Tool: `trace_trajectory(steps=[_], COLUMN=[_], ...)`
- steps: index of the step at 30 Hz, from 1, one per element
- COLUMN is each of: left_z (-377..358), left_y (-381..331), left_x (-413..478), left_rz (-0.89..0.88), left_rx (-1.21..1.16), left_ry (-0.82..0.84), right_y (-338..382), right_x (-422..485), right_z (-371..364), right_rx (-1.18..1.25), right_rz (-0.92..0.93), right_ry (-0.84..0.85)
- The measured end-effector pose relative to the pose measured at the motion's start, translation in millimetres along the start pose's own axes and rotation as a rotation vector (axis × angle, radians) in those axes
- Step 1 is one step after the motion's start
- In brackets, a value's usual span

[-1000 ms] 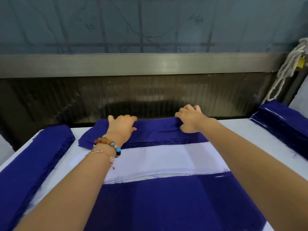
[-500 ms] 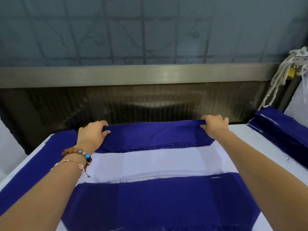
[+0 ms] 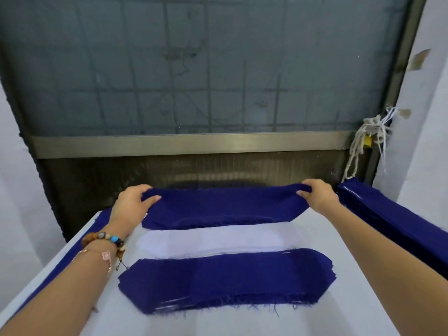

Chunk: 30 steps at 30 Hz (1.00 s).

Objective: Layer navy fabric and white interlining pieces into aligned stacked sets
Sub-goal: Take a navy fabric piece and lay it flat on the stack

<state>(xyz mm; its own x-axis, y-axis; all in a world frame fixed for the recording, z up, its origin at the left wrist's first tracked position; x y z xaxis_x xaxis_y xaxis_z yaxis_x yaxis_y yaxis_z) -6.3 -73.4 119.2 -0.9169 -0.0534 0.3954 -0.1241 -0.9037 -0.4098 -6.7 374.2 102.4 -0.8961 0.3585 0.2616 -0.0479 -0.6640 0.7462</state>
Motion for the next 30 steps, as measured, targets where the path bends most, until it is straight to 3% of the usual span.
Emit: trace_trajectory(steps=[8, 16, 20, 25, 30], left_z=[4.0, -35.8, -53.8, -63.5, -65.5], left_y=[20.9, 55.7, 59.3, 52.5, 52.9], left_x=[-39.9, -67.0, -77.0, -82.8, -85.4], left_rz=[0.045, 0.141, 0.106, -0.016, 0.023], left_rx=[-0.046, 0.020, 0.114, 0.271, 0.243], left_ry=[0.223, 0.461, 0.539, 0.525, 0.425], right_y=[-12.8, -47.0, -66.7, -82.5, -96.9], right_x=[-36.4, -69.0, -76.3, -81.1, -83.7], right_z=[21.7, 10.1, -5.3, -20.8, -28.3], right_rx=[-0.016, -0.289, -0.303, -0.275, -0.164], right_rz=[-0.052, -0.111, -0.160, -0.149, -0.171], right_ry=[0.153, 0.309, 0.340, 0.324, 0.251])
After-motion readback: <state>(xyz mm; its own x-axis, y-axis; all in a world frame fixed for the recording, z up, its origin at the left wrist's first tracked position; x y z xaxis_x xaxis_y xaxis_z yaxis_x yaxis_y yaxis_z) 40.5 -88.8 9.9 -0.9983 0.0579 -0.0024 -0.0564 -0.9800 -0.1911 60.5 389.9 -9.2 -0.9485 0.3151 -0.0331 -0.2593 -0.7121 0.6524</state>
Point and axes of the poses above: each hand's wrist, its own x-axis towards the middle knuckle, its own z-axis out of the back of the hand, y = z × x, the point moved 6 cm from there along x, towards the middle knuckle, and after that the axes turned 15 degrees about x, right-handed, at the moved point
